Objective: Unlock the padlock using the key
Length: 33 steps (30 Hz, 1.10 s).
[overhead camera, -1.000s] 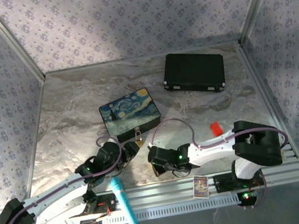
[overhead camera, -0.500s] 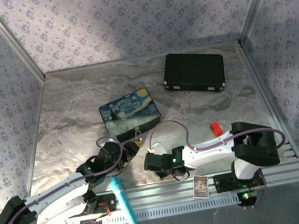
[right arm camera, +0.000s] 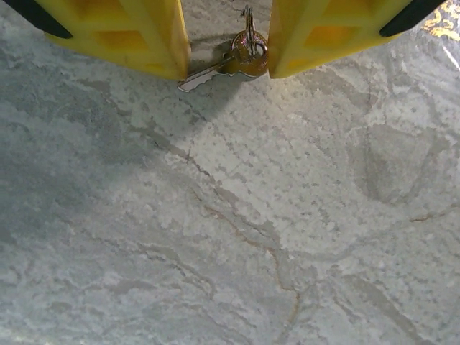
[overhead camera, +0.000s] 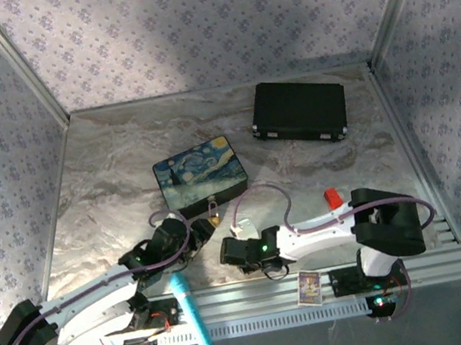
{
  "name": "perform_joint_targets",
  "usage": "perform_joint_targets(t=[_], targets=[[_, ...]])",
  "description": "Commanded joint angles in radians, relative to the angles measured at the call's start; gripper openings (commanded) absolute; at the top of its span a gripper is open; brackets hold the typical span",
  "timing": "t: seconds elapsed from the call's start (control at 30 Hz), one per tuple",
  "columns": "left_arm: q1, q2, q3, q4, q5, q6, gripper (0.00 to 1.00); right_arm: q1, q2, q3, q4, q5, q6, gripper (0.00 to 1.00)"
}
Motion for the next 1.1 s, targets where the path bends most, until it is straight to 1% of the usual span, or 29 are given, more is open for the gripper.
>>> perform_joint_targets(t=[0.0, 0.13, 0.23, 0.3, 0.37, 0.43, 0.53, 0.63, 0.7, 0.8, 0.9, 1.0, 1.07], targets=[[-0.007, -0.005, 0.022, -0.024, -0.030, 0.009, 0.71, 0.019, 0.083, 0.041, -0.154, 0.055, 0.082, 0.35], [-0.006, -0.012, 0.019, -0.033, -0.039, 0.009, 0.71, 0.040, 0.137, 0.063, -0.255, 0.056, 0.123, 0.31], [-0.007, -0.015, 0.019, -0.036, -0.046, 0.009, 0.71, 0.046, 0.120, 0.041, -0.292, 0.064, 0.140, 0.30], [-0.007, -0.014, 0.019, -0.036, -0.049, 0.009, 0.71, 0.043, 0.088, 0.008, -0.257, 0.054, 0.135, 0.29], [-0.007, -0.013, 0.020, -0.037, -0.053, 0.012, 0.71, 0.033, 0.066, -0.028, -0.176, 0.030, 0.122, 0.26], [-0.006, -0.012, 0.022, -0.037, -0.053, 0.011, 0.71, 0.032, 0.066, -0.045, -0.126, 0.015, 0.115, 0.20], [-0.006, -0.015, 0.020, -0.040, -0.053, 0.011, 0.71, 0.038, 0.088, -0.042, -0.112, 0.006, 0.105, 0.10], [-0.006, -0.018, 0.019, -0.041, -0.056, 0.011, 0.71, 0.038, 0.064, -0.073, -0.072, -0.001, 0.096, 0.02], [-0.007, -0.017, 0.021, -0.034, -0.054, 0.024, 0.70, 0.023, 0.029, -0.107, -0.035, -0.008, 0.079, 0.00], [-0.006, -0.007, 0.039, -0.024, -0.043, 0.065, 0.68, -0.001, -0.039, -0.159, 0.030, -0.023, 0.016, 0.00], [-0.007, 0.020, 0.065, 0.005, -0.015, 0.145, 0.62, -0.033, -0.136, -0.224, 0.126, -0.046, -0.089, 0.00], [-0.008, 0.076, 0.100, 0.052, 0.036, 0.219, 0.57, -0.087, -0.237, -0.297, 0.231, -0.112, -0.219, 0.00], [-0.008, 0.127, 0.130, 0.074, 0.086, 0.246, 0.57, -0.154, -0.289, -0.350, 0.304, -0.223, -0.316, 0.00]])
